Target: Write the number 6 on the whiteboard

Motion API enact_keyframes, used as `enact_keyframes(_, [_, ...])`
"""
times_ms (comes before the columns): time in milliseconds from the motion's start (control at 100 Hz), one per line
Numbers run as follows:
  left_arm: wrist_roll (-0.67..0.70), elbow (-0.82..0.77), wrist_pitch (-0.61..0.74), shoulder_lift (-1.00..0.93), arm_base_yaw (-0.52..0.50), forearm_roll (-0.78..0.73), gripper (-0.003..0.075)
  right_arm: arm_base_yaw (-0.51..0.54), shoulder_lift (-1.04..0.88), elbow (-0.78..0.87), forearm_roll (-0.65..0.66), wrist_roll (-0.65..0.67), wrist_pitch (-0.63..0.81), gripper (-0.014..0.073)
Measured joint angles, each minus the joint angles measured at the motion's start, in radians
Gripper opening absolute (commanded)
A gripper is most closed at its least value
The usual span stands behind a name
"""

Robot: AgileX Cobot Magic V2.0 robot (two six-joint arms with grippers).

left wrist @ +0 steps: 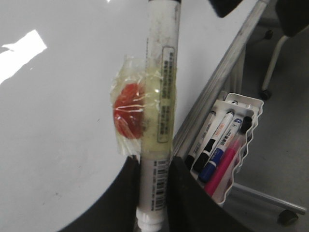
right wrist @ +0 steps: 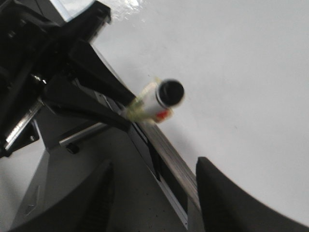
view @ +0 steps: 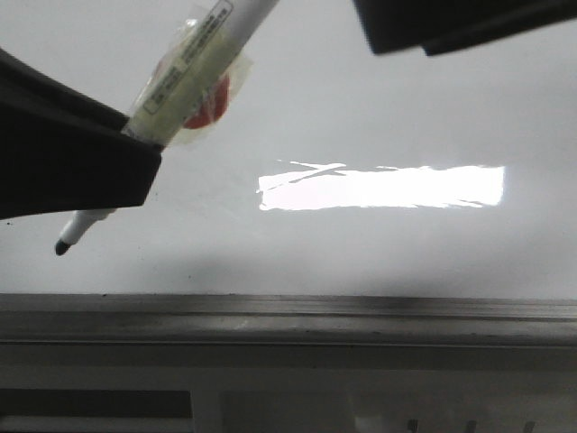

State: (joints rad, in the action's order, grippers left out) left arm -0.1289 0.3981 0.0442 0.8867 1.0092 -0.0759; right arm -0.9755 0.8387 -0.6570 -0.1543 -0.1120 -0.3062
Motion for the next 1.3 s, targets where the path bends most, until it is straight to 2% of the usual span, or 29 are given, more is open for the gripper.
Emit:
enact_keyframes(450, [0.000,0.000,0.042,0.000,0.076,-0.006,-0.0020,-0.029,0.118,-0.032,-0.060,-0.002,0.111,0.0355])
enact_keyframes(560, [0.000,0.000,0.044,0.000,0.082,-0.006,-0.0020,-0.029,0.124,-0.032,-0.060,-0.002,0.125,0.0244])
enact_keyframes(730, [0.000,0.000,0.046,0.000,0.084,-0.008,-0.0020,-0.030,0.127,-0.034,-0.075,-0.002,0.131,-0.0067])
enact_keyframes(810, [-0.007,0.002,0.046,0.000,0.084,-0.016,-0.0016,-0.037,0.127,-0.038,-0.090,0.003,0.131,-0.0064])
enact_keyframes(880, [-0.007,0.002,0.046,0.000,0.084,-0.018,0.0034,-0.038,0.127,-0.038,-0.095,0.004,0.129,-0.0064])
enact_keyframes(1010, [-0.007,0.002,0.046,0.000,0.084,-0.018,0.0263,-0.038,0.127,-0.038,-0.097,0.004,0.127,-0.0064])
enact_keyframes(1060, [-0.007,0.002,0.048,0.000,0.084,-0.016,0.0310,-0.038,0.127,-0.038,-0.093,0.004,0.123,-0.0064])
enact_keyframes(1220, [-0.006,0.002,0.022,-0.036,0.082,-0.016,0.0321,-0.036,0.128,-0.038,-0.087,0.004,0.123,-0.0064])
enact_keyframes(1300, [-0.006,0.002,-0.031,-0.080,0.045,-0.016,0.0321,-0.024,0.128,-0.038,-0.087,0.004,0.123,-0.0064])
